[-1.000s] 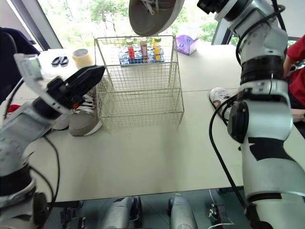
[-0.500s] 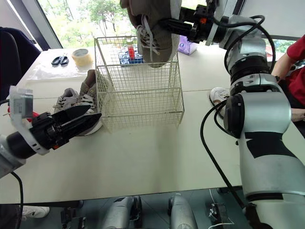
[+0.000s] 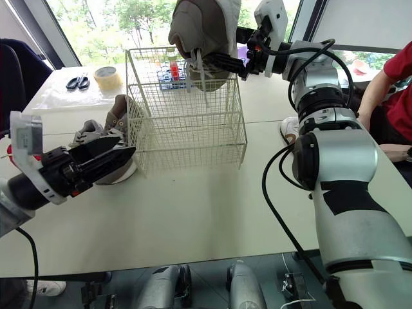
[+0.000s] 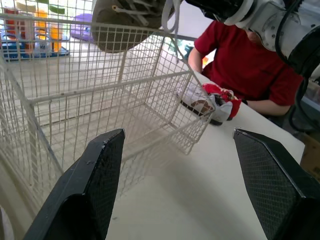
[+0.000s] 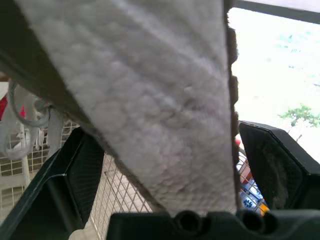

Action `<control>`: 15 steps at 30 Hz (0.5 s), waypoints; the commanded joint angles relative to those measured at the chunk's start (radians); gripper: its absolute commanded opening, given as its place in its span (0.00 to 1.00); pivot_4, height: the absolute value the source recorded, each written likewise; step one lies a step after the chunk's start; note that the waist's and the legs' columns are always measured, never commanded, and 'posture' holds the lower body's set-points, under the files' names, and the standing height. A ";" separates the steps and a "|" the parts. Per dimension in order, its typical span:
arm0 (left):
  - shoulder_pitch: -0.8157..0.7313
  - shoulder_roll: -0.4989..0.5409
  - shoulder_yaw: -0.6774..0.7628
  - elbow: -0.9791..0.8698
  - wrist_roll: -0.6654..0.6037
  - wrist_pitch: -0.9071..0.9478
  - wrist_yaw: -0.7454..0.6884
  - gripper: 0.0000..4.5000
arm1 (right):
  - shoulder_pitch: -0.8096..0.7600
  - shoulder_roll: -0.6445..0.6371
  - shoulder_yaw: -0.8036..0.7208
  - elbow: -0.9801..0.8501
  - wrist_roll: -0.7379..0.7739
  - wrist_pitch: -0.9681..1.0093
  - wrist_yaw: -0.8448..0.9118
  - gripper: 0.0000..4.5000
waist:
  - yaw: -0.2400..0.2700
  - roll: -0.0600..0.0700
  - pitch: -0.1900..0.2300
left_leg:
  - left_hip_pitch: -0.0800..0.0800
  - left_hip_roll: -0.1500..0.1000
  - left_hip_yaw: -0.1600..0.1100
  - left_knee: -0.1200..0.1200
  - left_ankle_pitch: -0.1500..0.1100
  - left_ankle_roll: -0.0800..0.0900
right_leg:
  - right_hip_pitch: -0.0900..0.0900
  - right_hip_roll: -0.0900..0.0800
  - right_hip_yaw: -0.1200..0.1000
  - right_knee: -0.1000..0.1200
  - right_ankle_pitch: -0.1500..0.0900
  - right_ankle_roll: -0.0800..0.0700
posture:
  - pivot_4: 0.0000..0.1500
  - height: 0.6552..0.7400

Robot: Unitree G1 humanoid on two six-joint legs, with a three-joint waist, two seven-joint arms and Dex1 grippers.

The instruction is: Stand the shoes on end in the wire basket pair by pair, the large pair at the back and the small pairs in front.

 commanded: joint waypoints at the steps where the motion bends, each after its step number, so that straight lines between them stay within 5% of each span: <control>1: -0.019 -0.003 -0.028 0.002 0.021 -0.035 -0.001 0.79 | -0.020 -0.020 -0.039 -0.015 0.008 0.029 0.006 1.00 | 0.001 0.000 0.000 | 0.000 0.000 0.000 0.000 0.000 0.000 | 0.000 0.000 0.000 0.000 0.000 0.000 | 1.00 0.94; 15: -0.054 -0.041 -0.115 0.039 0.115 -0.052 -0.025 0.79 | -0.025 -0.050 -0.078 -0.020 -0.014 0.117 -0.017 1.00 | -0.001 0.000 0.000 | 0.000 -0.001 0.001 0.000 0.000 0.000 | 0.000 0.001 0.000 0.000 0.000 0.000 | 1.00 0.94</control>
